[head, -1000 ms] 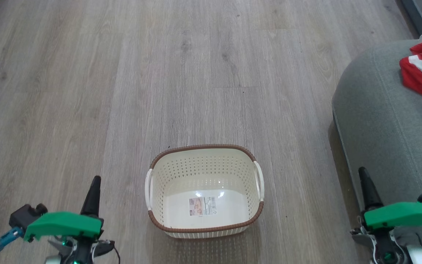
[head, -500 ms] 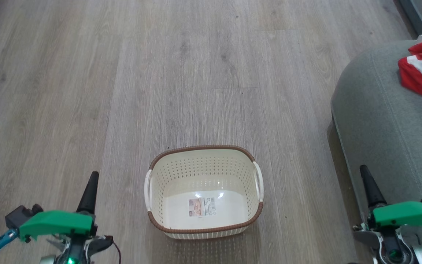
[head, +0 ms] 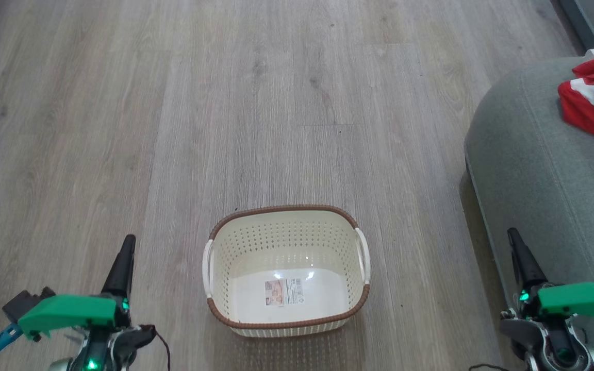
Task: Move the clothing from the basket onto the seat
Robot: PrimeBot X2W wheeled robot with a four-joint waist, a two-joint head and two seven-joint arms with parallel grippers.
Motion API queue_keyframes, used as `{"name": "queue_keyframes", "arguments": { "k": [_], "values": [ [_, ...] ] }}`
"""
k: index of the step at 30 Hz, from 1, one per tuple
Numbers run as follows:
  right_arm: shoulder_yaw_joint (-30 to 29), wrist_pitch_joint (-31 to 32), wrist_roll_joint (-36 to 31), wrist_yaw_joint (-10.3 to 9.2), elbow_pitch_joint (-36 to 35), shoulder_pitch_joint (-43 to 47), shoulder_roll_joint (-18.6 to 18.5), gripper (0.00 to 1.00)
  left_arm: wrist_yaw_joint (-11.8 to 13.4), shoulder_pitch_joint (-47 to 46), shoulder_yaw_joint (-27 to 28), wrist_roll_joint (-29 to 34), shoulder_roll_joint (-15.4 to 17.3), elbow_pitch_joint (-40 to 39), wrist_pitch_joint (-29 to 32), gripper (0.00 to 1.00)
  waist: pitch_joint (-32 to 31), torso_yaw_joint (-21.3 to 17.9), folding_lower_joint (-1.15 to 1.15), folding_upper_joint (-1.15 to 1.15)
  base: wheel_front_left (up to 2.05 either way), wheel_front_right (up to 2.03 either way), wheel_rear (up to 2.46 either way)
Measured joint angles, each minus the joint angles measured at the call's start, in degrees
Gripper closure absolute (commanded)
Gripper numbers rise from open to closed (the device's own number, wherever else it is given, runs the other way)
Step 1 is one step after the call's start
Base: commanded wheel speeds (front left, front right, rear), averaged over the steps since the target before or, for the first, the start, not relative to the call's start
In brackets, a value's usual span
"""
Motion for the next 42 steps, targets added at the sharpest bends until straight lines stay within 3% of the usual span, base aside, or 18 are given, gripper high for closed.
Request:
{"name": "queue_keyframes", "arguments": {
  "k": [16, 42],
  "values": [
    [-0.4, 2.4, 10.4, 0.0, -1.1, 0.0, 0.0, 1.0, 0.0, 0.0, 0.6, -9.1, 0.0, -1.7, 2.1, 1.0, -0.2, -0.2, 0.0, 0.0, 0.0, 0.0, 0.0],
    [-0.4, 2.4, 10.4, 0.0, -1.1, -0.1, 0.0, 1.0, 0.0, 0.0, 0.8, -9.1, 0.0, -1.7, 2.1, 1.0, -0.2, -0.2, 0.0, 0.0, 0.0, 0.0, 0.0]
  ]
}}
